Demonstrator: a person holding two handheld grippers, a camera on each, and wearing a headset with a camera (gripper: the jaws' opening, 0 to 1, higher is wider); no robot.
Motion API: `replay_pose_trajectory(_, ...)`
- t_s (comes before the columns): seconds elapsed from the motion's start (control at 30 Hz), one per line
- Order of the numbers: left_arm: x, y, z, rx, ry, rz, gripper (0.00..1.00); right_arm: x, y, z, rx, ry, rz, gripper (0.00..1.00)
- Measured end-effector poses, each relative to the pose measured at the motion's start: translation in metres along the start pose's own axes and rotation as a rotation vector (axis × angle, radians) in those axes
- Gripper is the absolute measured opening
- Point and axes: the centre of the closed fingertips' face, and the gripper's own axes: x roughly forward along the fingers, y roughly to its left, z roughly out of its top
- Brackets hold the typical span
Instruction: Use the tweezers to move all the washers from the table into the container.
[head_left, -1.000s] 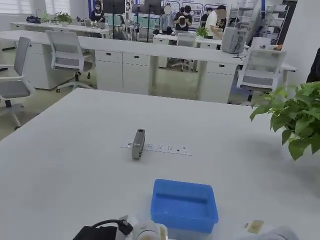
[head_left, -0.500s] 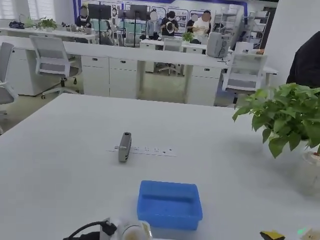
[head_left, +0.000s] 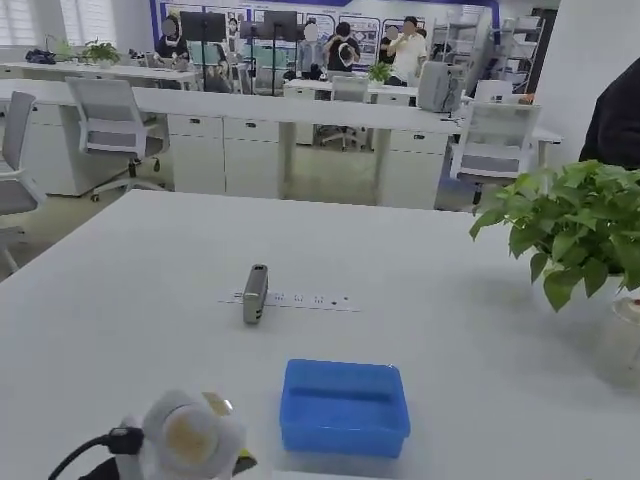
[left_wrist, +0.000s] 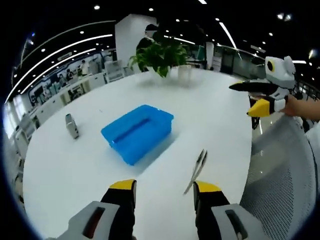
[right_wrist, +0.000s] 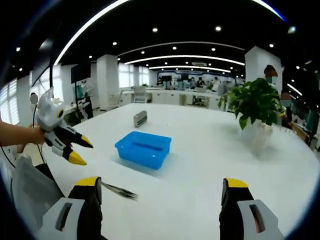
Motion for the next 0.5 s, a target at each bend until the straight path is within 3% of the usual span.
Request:
replay_pose_trajectory(0.13, -0.03, 0.011, 0.006, -0.082, -0.073, 0.109, 0.75, 0.003, 0.009, -0.002, -0.023, 0.01, 0.03, 0.99)
replay_pose_trajectory(0.17, -0.035, 0.011, 0.005, -0.094, -0.078, 0.123, 0.78, 0.004, 0.011, -0.004, -0.028, 0.019, 0.037, 0.99)
replay_pose_trajectory(0.33, -0.067, 0.02, -0.003, -0.148, -0.142, 0.295, 0.97, 0.003, 0.014, -0.004, -0.037, 0.018, 0.051, 0.99)
replay_pose_trajectory(0.43, -0.08, 0.022, -0.005, -0.178, -0.185, 0.372, 0.99, 0.003, 0.013, -0.005, -0.025, 0.024, 0.05, 0.99)
replay_pose_trajectory(0.5, -0.085, 0.02, -0.008, -0.165, -0.193, 0.407, 0.99, 0.001, 0.012, -0.003, -0.016, 0.01, 0.046, 0.99)
